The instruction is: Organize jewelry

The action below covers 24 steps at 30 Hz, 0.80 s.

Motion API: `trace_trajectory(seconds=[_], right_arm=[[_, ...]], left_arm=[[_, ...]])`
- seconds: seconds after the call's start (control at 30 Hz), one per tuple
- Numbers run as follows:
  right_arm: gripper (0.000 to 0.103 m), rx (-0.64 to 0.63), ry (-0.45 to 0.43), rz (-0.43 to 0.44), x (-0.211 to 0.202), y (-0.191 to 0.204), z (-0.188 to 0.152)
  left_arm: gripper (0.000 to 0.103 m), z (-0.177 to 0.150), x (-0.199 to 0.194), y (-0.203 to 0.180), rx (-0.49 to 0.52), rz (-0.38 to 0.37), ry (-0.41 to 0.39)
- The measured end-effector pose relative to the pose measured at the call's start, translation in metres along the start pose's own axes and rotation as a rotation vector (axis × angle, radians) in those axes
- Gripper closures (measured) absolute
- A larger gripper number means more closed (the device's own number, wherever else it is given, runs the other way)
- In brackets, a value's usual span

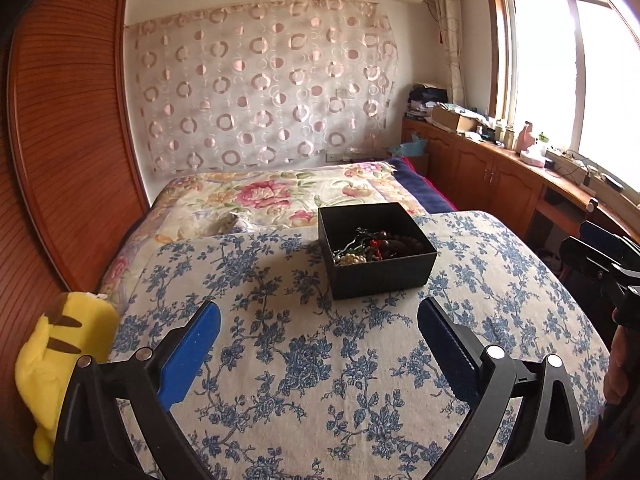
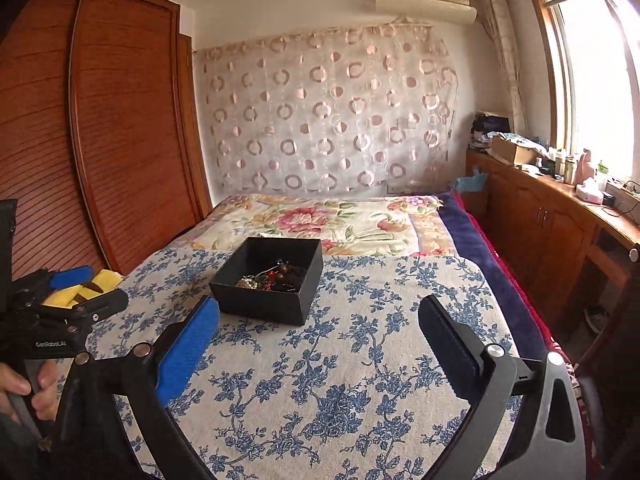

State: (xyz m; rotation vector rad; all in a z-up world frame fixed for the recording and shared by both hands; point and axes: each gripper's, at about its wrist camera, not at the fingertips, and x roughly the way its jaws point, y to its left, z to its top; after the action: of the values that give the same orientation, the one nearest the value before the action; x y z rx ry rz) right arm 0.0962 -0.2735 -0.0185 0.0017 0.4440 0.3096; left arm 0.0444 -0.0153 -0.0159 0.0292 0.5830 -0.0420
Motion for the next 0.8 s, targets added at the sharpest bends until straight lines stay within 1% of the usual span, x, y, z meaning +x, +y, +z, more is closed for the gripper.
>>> trace_trajectory(seconds=[0.13, 0.47, 0.8], right_arm=[[0.003, -0.005, 0.001, -0.003, 0.0, 0.002, -0.002], [0.003, -0.014, 0.006, 0.004, 0.001, 0.009, -0.005], [0.003, -0.019, 0.008, -0.008, 0.001, 0.011, -0.006]], left_arm=[[0.008, -0.001, -0.002, 0.002, -0.012, -0.011, -0.005], [0.008, -0.003, -0.006, 0.003, -0.02, -0.003, -0.018], [0.008, -0.003, -0.006, 0.004, -0.023, -0.005, -0.018]])
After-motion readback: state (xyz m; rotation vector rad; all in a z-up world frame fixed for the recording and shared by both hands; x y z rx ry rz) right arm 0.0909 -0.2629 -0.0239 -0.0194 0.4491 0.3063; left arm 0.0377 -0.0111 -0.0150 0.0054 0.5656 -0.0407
